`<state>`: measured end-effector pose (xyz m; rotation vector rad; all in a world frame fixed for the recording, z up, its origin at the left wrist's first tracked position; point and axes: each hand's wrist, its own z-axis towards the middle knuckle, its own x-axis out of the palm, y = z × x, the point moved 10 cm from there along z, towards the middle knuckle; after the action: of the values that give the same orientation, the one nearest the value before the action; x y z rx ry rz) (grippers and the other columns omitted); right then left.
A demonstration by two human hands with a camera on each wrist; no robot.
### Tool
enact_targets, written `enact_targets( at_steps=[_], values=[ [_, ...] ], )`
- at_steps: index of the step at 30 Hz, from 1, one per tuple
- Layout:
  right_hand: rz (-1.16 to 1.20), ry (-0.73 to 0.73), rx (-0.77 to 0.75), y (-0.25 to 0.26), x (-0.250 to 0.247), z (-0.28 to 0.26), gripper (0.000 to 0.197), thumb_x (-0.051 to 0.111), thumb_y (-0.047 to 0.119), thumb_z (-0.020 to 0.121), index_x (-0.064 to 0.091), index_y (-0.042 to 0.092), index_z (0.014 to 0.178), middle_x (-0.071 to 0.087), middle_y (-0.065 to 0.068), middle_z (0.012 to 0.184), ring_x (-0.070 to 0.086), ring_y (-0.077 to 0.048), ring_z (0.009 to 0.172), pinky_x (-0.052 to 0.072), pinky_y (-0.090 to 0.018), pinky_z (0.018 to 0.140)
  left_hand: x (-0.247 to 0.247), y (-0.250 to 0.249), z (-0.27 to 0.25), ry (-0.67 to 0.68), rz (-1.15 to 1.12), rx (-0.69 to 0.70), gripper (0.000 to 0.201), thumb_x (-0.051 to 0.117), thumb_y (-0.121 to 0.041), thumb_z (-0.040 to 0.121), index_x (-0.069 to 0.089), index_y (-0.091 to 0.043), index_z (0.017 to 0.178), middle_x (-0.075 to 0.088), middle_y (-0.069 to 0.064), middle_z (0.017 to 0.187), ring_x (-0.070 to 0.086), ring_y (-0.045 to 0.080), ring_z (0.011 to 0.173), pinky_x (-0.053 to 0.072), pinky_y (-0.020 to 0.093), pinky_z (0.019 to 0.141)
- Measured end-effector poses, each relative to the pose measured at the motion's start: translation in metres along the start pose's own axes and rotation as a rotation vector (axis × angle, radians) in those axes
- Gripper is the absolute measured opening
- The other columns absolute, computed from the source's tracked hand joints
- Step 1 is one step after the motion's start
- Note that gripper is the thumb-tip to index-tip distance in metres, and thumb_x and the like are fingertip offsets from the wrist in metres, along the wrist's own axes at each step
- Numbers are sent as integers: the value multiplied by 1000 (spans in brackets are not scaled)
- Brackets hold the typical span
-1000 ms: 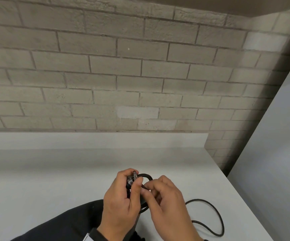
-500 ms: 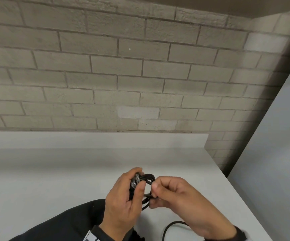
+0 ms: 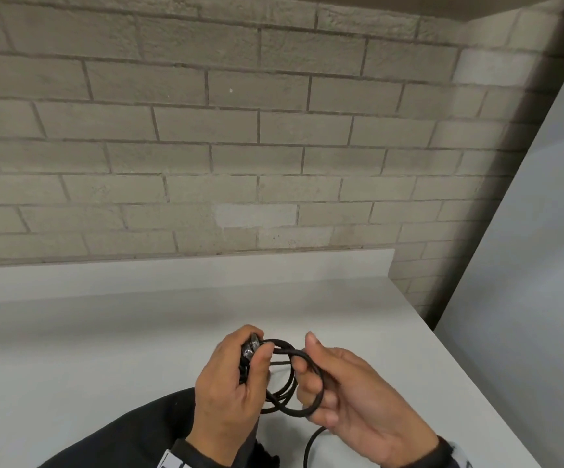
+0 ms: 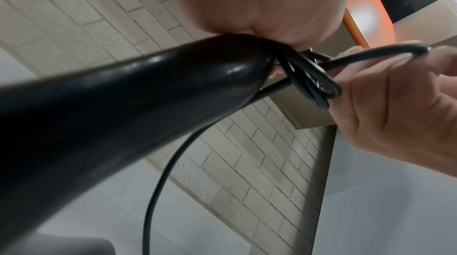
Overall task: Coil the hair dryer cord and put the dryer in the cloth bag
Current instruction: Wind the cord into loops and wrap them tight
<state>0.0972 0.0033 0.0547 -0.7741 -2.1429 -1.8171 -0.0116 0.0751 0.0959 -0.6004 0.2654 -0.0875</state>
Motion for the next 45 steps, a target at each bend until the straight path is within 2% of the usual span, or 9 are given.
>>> enact_targets(
  at_steps=[10, 14, 19, 26, 30, 32, 35, 40, 45],
  values=[
    [-706, -173, -456, -11, -5, -19, 19, 68, 13, 86, 69, 31, 84, 73, 8, 104, 66, -14, 102, 48, -21, 91, -12, 11, 6, -67, 18, -88, 35, 36, -61, 98, 55, -32, 101, 64, -8, 70, 64, 9, 68, 47, 12, 55],
    [-552, -209, -528, -2, -16, -29, 6, 71, 26, 82, 73, 24, 88, 75, -9, 83, 70, -18, 86, 51, -23, 84, -19, 13, 5, -109, 14, -118, 32, 37, -60, 98, 56, -34, 98, 60, -5, 66, 61, 13, 65, 44, 16, 53],
    [-15, -59, -239, -26, -46, -28, 62, 91, 44, 55, 70, -5, 87, 37, -6, 46, 54, -27, 44, 49, -36, 52, -19, 15, 8, -78, -8, -123, 30, 39, -60, 98, 57, -36, 100, 65, -7, 68, 64, 10, 63, 47, 19, 53],
    [-690, -204, -151, -31, -85, -31, 32, 78, 37, 70, 54, 17, 62, 49, -6, 59, 50, -18, 57, 39, -29, 64, -16, 28, 1, -119, -148, -250, 25, 49, -53, 94, 61, -31, 95, 66, -4, 64, 67, 6, 49, 49, 14, 50],
    [-63, -229, -104, -53, -102, -32, 42, 85, 22, 63, 54, -3, 73, 44, -17, 52, 61, -36, 55, 54, -39, 62, -27, 46, 1, -204, -196, -363, 28, 49, -49, 90, 63, -24, 92, 66, 4, 72, 66, 13, 44, 49, 18, 46],
    [110, -219, -61, -60, -103, -33, 51, 95, 22, 51, 58, -4, 74, 32, -6, 49, 44, -20, 37, 43, -31, 44, -30, 48, 2, -210, -191, -368, 25, 50, -48, 90, 63, -28, 91, 66, 5, 71, 65, 14, 43, 49, 21, 45],
    [-223, -342, -51, -51, -124, -34, 40, 89, 28, 59, 60, 3, 70, 34, -9, 51, 29, -10, 37, 25, -19, 43, -29, 46, 2, -202, -198, -357, 17, 52, -46, 90, 63, -33, 89, 64, 6, 69, 63, 16, 41, 49, 24, 42],
    [-685, -626, -256, -14, -150, -40, 16, 76, 4, 78, 66, 16, 75, 58, -5, 70, 54, -14, 50, 45, -20, 51, -25, 45, 2, -197, -202, -360, 16, 52, -46, 90, 63, -35, 90, 62, 7, 69, 62, 17, 39, 48, 29, 38],
    [-1105, -778, -697, 13, -80, -60, 33, 71, 26, 73, 56, 32, 102, 54, 18, 102, 54, 1, 94, 41, -6, 78, -24, 41, 2, -195, -165, -334, 13, 49, -44, 92, 61, -37, 92, 63, 3, 69, 62, 13, 40, 48, 24, 41]
  ],
)
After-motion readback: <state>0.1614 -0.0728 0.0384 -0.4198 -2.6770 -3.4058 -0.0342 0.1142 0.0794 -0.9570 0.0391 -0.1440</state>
